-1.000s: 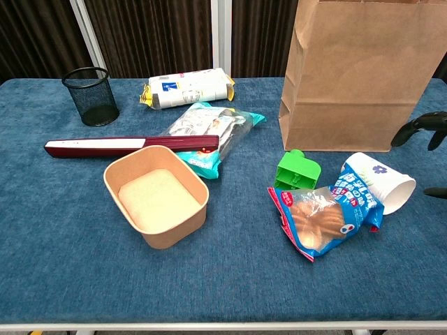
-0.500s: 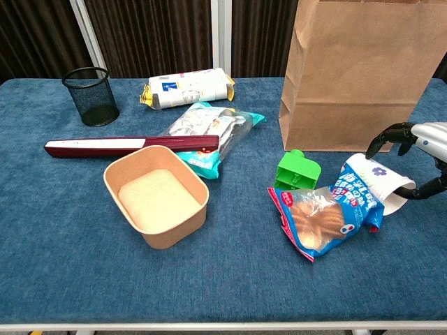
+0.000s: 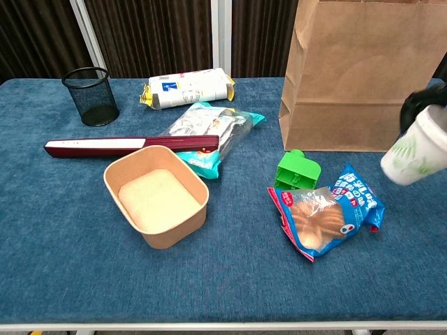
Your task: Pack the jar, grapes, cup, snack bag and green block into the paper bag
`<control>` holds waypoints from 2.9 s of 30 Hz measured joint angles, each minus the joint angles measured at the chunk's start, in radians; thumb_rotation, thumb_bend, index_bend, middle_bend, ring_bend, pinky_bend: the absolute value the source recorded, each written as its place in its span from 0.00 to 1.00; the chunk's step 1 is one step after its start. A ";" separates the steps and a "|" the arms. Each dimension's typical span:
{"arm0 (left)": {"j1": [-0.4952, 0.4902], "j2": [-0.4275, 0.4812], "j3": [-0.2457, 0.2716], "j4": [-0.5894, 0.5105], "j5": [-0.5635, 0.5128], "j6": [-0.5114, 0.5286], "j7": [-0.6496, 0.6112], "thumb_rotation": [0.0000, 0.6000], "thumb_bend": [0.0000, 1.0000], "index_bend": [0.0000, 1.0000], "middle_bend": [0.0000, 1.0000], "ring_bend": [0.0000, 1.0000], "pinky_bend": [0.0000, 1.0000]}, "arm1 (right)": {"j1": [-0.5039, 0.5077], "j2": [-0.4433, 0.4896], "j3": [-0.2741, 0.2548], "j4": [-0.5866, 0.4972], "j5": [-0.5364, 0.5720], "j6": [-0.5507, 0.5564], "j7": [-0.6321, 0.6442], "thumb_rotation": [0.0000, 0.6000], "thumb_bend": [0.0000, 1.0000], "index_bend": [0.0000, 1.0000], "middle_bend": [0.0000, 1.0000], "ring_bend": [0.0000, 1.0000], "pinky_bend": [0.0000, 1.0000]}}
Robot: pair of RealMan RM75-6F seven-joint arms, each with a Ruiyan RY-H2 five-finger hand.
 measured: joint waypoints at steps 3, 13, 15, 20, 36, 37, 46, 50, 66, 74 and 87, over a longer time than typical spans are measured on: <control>-0.001 0.000 0.000 -0.002 0.000 -0.002 0.004 1.00 0.07 0.21 0.20 0.14 0.18 | -0.008 0.064 0.012 -0.071 -0.018 0.065 0.013 1.00 0.45 0.72 0.58 0.38 0.48; -0.008 0.004 -0.003 -0.016 0.006 -0.004 0.022 1.00 0.07 0.21 0.20 0.14 0.18 | -0.010 0.273 0.155 -0.308 -0.015 0.235 0.135 1.00 0.45 0.72 0.58 0.38 0.48; -0.007 0.005 -0.002 -0.020 0.003 -0.005 0.025 1.00 0.07 0.21 0.20 0.14 0.18 | 0.003 0.289 0.195 -0.326 0.015 0.235 0.164 1.00 0.45 0.72 0.58 0.38 0.48; -0.007 0.010 -0.002 -0.029 0.000 -0.008 0.033 1.00 0.07 0.21 0.20 0.14 0.18 | 0.048 0.303 0.267 -0.342 0.112 0.179 0.173 1.00 0.45 0.72 0.58 0.38 0.48; -0.005 0.013 -0.001 -0.041 -0.017 -0.015 0.042 1.00 0.07 0.21 0.20 0.14 0.18 | 0.264 0.214 0.357 -0.190 0.394 -0.206 -0.029 1.00 0.43 0.64 0.55 0.34 0.47; -0.005 0.012 -0.001 -0.040 -0.018 -0.016 0.041 1.00 0.07 0.21 0.20 0.14 0.18 | 0.271 0.206 0.354 -0.180 0.400 -0.221 -0.038 1.00 0.43 0.62 0.53 0.32 0.45; -0.007 0.008 -0.002 -0.032 -0.020 -0.021 0.039 1.00 0.07 0.21 0.20 0.14 0.18 | 0.299 0.197 0.324 -0.181 0.458 -0.321 -0.137 1.00 0.16 0.12 0.24 0.06 0.22; -0.008 0.007 -0.002 -0.031 -0.020 -0.022 0.037 1.00 0.07 0.21 0.20 0.14 0.18 | 0.294 0.216 0.327 -0.210 0.473 -0.320 -0.140 1.00 0.09 0.03 0.18 0.02 0.19; -0.019 0.008 -0.004 -0.037 -0.006 -0.026 0.047 1.00 0.07 0.21 0.20 0.14 0.18 | 0.110 0.343 0.221 -0.348 0.071 0.013 0.374 1.00 0.14 0.34 0.45 0.23 0.40; -0.018 0.015 -0.003 -0.052 -0.002 -0.018 0.058 1.00 0.07 0.21 0.20 0.14 0.18 | 0.042 0.406 0.058 -0.385 -0.204 0.147 0.498 1.00 0.15 0.34 0.44 0.23 0.40; -0.005 0.013 0.004 -0.047 -0.009 -0.012 0.044 1.00 0.07 0.21 0.20 0.14 0.18 | 0.103 0.380 -0.032 -0.438 -0.212 -0.206 0.137 1.00 0.00 0.10 0.25 0.08 0.27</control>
